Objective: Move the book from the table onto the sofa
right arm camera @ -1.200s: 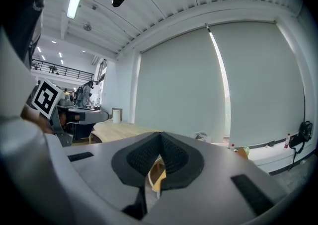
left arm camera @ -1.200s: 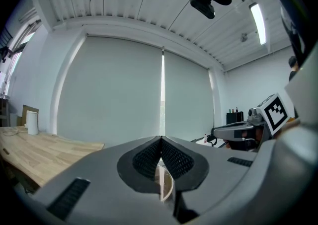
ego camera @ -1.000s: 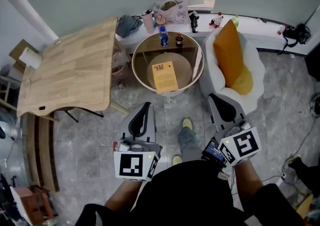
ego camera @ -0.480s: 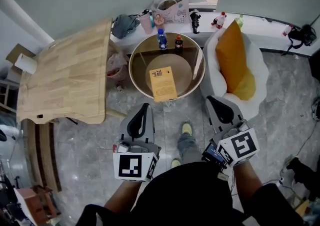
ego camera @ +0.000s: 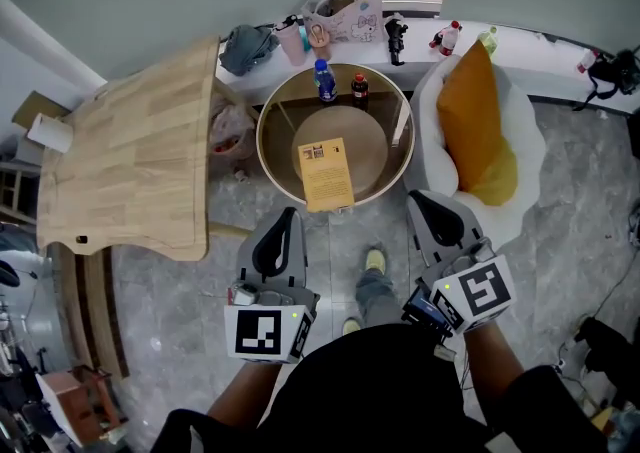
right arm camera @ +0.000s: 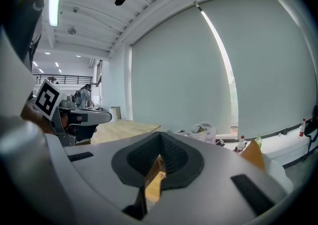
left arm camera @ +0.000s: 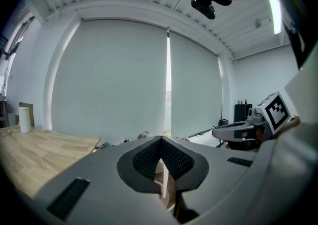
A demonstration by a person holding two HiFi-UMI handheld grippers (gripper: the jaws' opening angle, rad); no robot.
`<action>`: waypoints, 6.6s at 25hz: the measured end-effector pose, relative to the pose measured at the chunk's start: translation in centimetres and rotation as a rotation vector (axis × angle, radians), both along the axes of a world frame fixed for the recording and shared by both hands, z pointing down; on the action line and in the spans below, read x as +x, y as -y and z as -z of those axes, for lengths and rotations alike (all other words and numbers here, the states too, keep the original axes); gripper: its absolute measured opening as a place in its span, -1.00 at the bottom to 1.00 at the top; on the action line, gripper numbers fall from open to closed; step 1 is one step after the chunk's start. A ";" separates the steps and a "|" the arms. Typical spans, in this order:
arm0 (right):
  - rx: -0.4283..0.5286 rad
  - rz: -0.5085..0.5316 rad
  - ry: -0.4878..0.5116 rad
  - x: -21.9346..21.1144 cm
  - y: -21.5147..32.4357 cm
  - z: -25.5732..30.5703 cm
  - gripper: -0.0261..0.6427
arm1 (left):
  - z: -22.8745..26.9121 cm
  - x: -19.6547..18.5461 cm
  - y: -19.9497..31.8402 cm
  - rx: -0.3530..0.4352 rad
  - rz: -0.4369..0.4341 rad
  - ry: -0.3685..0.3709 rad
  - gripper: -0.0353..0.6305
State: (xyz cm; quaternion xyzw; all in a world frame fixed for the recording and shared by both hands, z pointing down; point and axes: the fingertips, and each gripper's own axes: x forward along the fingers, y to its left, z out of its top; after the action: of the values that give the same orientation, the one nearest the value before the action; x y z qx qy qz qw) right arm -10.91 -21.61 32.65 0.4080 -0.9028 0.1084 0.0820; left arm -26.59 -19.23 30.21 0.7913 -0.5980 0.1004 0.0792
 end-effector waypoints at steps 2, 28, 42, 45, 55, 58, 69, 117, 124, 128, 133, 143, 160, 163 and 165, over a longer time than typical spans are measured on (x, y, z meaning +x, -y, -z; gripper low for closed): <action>-0.009 0.002 0.002 0.3 0.7 -0.3 -0.90 | -0.3 0.3 0.7 -0.009 -0.007 0.019 -0.89; -0.050 0.028 0.024 0.9 10.9 -2.1 -0.90 | -1.3 0.3 9.6 -0.023 0.035 0.052 -0.89; -0.072 0.041 0.014 0.1 11.6 -3.4 -0.90 | -3.5 1.0 10.5 -0.043 -0.038 0.085 -0.89; -0.093 0.045 -0.010 0.1 11.6 -4.7 -0.90 | -5.7 1.3 11.0 -0.064 -0.083 0.097 -0.89; -0.128 0.039 -0.064 -0.8 13.3 -11.7 -0.90 | -18.9 0.9 12.5 -0.225 -0.247 0.209 -0.55; -0.173 0.056 -0.091 -0.9 13.3 -15.5 -0.90 | -25.0 1.4 12.1 -0.298 -0.304 0.250 -0.44; -0.198 0.056 -0.106 -3.2 12.6 -26.4 -0.90 | -48.7 2.2 9.2 -0.448 -0.572 0.591 0.16; -0.171 -0.039 -0.086 -2.6 11.8 -20.2 -0.90 | -45.7 -3.9 8.8 -0.530 -0.668 0.956 -0.36; -0.109 -0.106 -0.075 -1.3 12.9 -14.8 -0.90 | -39.5 -5.7 13.3 -0.788 -0.665 0.666 -0.41; -0.095 -0.143 -0.062 -0.6 12.9 -12.9 -0.90 | -36.4 -5.2 14.4 -0.878 -0.720 0.503 -0.42; -0.063 -0.184 -0.092 0.0 13.0 -10.9 -0.90 | -34.5 -4.6 15.4 -0.930 -0.806 0.450 -0.42; -0.012 -0.317 -0.184 2.4 11.1 -5.7 -0.90 | -25.9 -1.0 17.5 -0.695 -0.917 0.383 -0.43; 0.077 -0.738 -0.276 16.8 -0.6 4.3 -0.90 | -12.4 11.4 12.2 -0.402 -1.261 0.192 -0.43; 0.065 -0.769 -0.281 18.7 -2.7 4.8 -0.90 | -11.1 13.4 11.7 -0.379 -1.289 0.167 -0.43; 0.083 -0.789 -0.291 20.0 -3.6 5.4 -0.90 | -10.6 14.8 11.2 -0.373 -1.304 0.154 -0.43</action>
State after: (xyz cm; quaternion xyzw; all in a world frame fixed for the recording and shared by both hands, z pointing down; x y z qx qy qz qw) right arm 9.13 -18.00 27.25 0.7365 -0.6599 0.0361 0.1441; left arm -11.75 -30.40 40.80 0.9535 0.0247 0.2851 0.0949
